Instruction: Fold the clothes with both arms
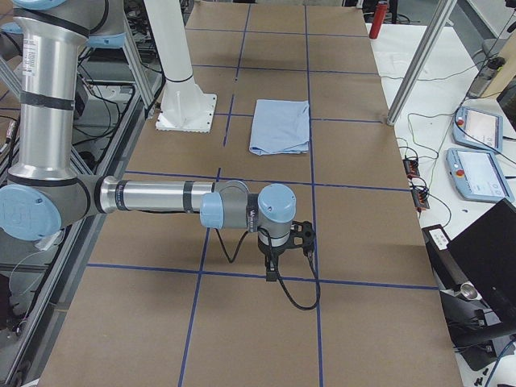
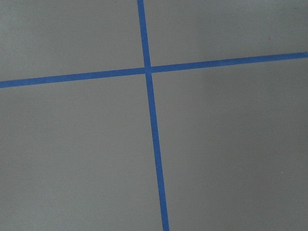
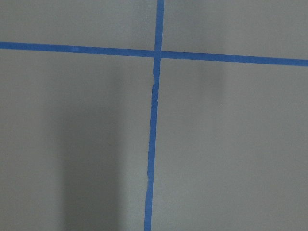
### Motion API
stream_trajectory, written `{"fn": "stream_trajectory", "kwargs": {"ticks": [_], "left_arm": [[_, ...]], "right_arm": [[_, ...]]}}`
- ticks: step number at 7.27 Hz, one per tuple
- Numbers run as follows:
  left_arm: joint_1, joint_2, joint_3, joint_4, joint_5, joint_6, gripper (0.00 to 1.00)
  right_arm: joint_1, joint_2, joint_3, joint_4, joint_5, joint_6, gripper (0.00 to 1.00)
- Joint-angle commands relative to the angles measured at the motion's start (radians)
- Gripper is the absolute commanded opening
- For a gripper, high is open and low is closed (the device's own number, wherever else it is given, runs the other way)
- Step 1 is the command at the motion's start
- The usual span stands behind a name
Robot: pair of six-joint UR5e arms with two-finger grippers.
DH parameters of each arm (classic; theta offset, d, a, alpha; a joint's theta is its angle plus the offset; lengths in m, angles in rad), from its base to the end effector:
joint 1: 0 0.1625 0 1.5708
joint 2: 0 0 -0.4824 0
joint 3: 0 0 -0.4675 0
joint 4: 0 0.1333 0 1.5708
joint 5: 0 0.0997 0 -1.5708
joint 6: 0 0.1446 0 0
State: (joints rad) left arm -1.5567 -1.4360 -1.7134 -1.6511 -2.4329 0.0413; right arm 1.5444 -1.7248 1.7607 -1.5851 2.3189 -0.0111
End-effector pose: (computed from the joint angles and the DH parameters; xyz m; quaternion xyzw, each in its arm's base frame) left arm -0.0163 -0.5105 0.7218 0.0457 0.4168 0.0435 0.9068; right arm 0.0219 -0.4959 0.7262 0.0073 -0.3654 -0.0214 0.9306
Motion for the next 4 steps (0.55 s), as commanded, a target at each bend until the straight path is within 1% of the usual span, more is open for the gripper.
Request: {"fn": "stream_trajectory", "kwargs": {"ticks": [1,2,4], "left_arm": [[0.001,-0.001,-0.003,0.005,-0.002,-0.001,1.00],[-0.002,0.002,-0.003,0.005,-0.002,0.000,1.00],[0.000,0.003,-0.002,0.005,0.005,0.000,1.00]], "right_arm": [[0.000,-0.004,0.014,-0.006,-0.003,-0.001,1.00],[0.000,-0.004,0.013,-0.006,-0.004,-0.001,1.00],[-0.001,-0.004,0.014,-0.001,-0.053,-0.003,1.00]]}}
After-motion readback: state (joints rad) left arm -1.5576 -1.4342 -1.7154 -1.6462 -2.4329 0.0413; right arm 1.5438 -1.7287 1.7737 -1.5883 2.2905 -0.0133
